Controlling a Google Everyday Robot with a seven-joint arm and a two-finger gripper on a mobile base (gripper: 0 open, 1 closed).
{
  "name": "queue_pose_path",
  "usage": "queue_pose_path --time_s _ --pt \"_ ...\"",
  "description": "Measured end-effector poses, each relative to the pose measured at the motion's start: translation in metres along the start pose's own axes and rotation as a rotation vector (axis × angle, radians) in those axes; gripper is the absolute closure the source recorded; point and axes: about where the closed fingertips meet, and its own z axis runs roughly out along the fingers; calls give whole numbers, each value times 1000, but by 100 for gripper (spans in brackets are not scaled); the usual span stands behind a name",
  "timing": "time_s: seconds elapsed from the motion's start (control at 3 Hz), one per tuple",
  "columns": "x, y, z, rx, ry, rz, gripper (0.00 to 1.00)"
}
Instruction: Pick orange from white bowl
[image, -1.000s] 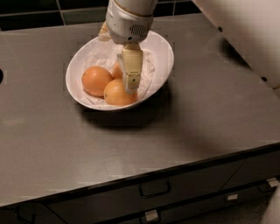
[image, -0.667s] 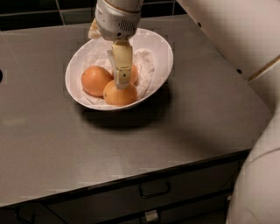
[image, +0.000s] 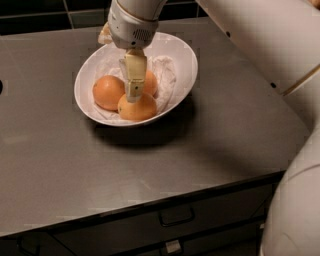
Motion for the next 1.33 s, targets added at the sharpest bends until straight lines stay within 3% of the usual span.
queue_pose_path --time_s 0.33,0.67,1.0,1.33 --pt "-4 -6 11 -7 -9 5 0" --pt "-6 -8 25 16 -60 34 0" --pt "-5 -4 26 80 -84 110 0" --pt "2 5 18 173 -66 213 0"
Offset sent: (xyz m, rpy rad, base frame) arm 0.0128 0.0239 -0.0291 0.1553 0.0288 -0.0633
